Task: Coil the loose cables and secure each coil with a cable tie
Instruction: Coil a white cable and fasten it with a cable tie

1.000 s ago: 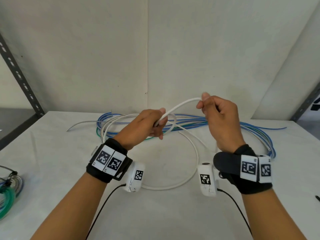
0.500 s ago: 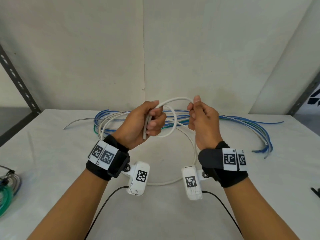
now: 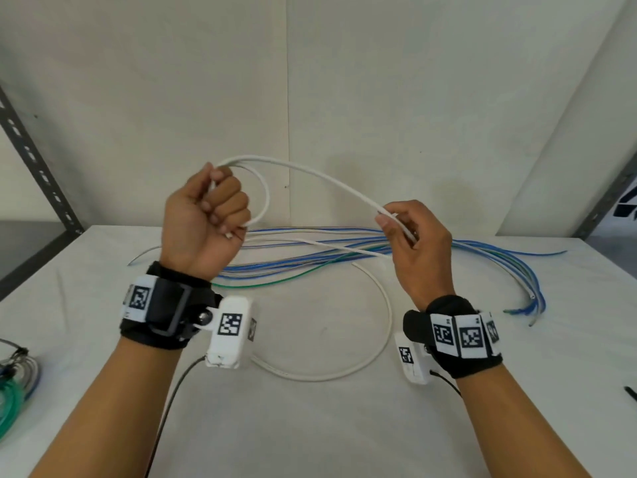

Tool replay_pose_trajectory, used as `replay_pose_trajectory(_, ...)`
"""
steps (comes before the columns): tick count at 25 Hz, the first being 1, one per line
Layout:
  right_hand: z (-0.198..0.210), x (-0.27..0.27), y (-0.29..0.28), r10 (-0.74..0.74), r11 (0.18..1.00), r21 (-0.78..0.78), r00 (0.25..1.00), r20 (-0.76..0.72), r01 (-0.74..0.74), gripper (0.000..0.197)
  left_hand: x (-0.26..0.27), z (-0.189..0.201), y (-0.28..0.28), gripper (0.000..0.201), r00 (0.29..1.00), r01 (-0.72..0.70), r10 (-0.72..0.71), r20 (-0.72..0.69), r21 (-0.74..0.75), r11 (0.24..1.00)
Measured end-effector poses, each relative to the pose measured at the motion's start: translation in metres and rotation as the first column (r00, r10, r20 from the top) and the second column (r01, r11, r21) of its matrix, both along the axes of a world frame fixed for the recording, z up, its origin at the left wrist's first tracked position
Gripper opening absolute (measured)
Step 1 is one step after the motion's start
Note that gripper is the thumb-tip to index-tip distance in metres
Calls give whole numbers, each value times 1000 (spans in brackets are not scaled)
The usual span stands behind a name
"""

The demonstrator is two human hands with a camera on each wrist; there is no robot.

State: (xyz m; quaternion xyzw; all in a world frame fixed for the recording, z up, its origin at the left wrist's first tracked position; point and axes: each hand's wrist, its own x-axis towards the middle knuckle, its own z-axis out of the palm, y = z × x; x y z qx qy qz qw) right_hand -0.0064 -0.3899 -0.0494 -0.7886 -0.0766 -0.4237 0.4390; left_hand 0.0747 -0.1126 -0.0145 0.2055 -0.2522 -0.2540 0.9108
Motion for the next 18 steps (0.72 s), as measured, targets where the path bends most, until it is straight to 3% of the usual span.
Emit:
replay_pose_trajectory(3,0,0,5,-55,974,-219,998,6,55,14,0,-1,8,40,990,-138,137,-43,-24,990)
replay_pose_trajectory(6,0,-5,17,-88,897,-439,994,-70,48,31,-7,7,-3,37,948,-318,313,59,86,944)
replay_pose_trajectory(10,12,-19,41,-2,800,-572,952,-306,-182,50,-23,11,-40,26,817,-570,487,308,313,760)
replay_pose_trajectory(12,21,-29,53,41,777,-581,939,-341,-244,51,-36,4,-58,28,717,-671,425,553,379,638)
replay_pose_trajectory(14,32,-37,56,70,794,-558,949,-308,-240,51,-49,-6,-68,32,590,-761,245,770,429,486)
replay_pose_trajectory(16,42,-42,50,62,810,-540,950,-305,-227,48,-57,-12,-72,34,478,-829,125,869,400,390)
replay_pose_trajectory(18,48,-46,44,27,796,-558,935,-353,-233,44,-58,-12,-73,36,427,-861,133,894,358,361)
